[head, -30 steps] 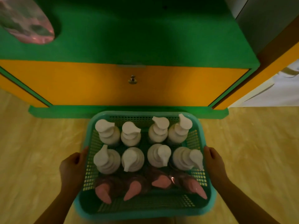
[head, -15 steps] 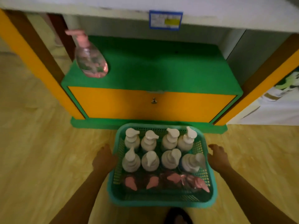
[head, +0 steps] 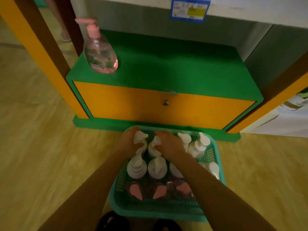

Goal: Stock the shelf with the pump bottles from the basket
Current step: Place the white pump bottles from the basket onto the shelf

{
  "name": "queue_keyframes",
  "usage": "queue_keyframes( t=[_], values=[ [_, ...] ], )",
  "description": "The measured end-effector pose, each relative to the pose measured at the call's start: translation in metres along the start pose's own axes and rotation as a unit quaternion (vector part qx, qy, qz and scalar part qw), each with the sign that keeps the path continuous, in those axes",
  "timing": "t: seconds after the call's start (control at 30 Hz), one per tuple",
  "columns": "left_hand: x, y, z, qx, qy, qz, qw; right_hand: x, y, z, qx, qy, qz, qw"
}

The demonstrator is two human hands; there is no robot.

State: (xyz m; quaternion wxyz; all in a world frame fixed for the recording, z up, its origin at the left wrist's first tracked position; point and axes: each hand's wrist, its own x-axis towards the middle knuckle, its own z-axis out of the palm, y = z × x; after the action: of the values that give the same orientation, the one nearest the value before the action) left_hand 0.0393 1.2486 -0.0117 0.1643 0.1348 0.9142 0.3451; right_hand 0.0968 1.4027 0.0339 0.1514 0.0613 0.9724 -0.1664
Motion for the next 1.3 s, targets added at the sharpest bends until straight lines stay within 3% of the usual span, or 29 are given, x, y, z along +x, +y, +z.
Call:
queue_keyframes(
  t=[0.17,0.43,0.57,0.9,1.1,1.3],
  values=[
    [-0.004,-0.009,0.006,-0.035,0.083,0.051,0.995,0.005,0.002,0.012,-0.045,0.044,-0.005,0.998],
    [-0.055,0.064,-0.086,-0.200,0.188,0.113,0.955,-0.051,-0.017,-0.090,0.129,0.134,-0.033,0.982],
    [-0.085,0.120,-0.155,-0.251,0.196,0.127,0.939,-0.092,-0.047,-0.169,0.191,0.165,-0.066,0.965],
    [-0.173,0.235,-0.293,-0.230,0.209,0.197,0.930,-0.190,-0.121,-0.304,0.192,0.236,-0.130,0.944],
    [-0.198,0.286,-0.360,-0.273,0.215,0.186,0.919,-0.209,-0.161,-0.375,0.199,0.237,-0.157,0.938],
    [-0.198,0.324,-0.432,-0.260,0.259,0.215,0.905,-0.194,-0.210,-0.479,0.175,0.322,-0.185,0.912]
  ],
)
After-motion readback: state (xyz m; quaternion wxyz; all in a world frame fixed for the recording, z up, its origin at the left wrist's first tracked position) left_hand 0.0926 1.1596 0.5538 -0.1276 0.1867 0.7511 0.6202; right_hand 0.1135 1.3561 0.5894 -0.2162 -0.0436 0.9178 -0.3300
